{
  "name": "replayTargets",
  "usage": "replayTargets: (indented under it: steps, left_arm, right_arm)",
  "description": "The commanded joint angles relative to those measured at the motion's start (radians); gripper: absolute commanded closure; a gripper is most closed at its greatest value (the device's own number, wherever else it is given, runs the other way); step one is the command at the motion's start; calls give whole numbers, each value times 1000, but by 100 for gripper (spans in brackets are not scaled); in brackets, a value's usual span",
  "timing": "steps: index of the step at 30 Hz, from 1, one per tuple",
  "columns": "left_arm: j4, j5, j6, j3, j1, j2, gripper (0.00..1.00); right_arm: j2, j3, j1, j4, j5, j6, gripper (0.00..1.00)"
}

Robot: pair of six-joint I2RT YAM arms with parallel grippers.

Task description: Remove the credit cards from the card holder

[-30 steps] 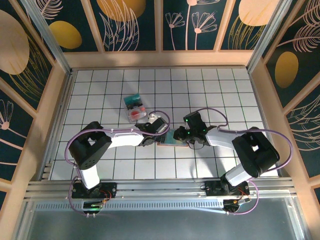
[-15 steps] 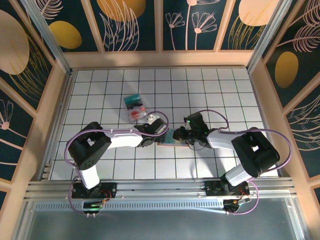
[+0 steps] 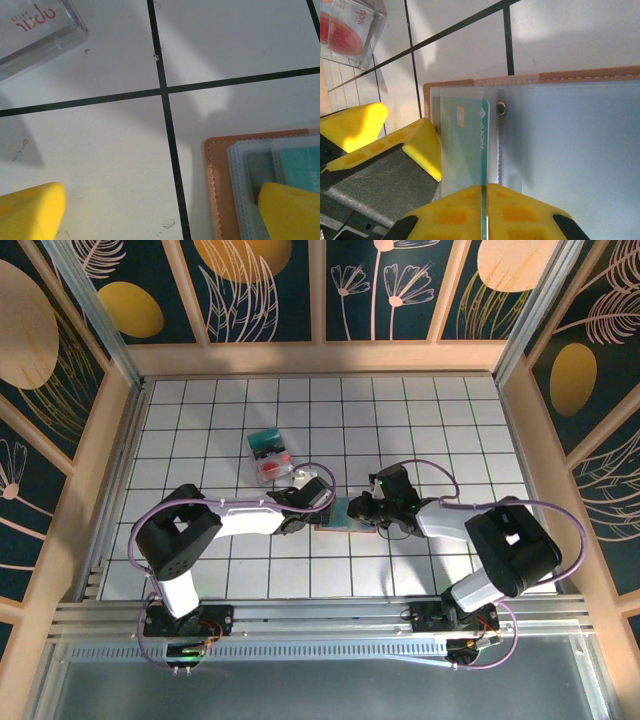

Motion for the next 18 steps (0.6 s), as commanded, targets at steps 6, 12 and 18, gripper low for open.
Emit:
replayTargets:
  steps: [6, 12, 18]
  left_arm:
    - [-134, 25, 9, -38, 1, 39, 1]
    - [-136, 26, 10, -38, 0, 42, 1]
    - [-134, 28, 10, -38, 0, 42, 1]
  right_arm:
    - [-68, -38, -52, 12, -31, -10, 90]
    - [-80, -49, -68, 24, -48, -8, 89]
    - [-83, -60, -72, 72, -85, 8, 90]
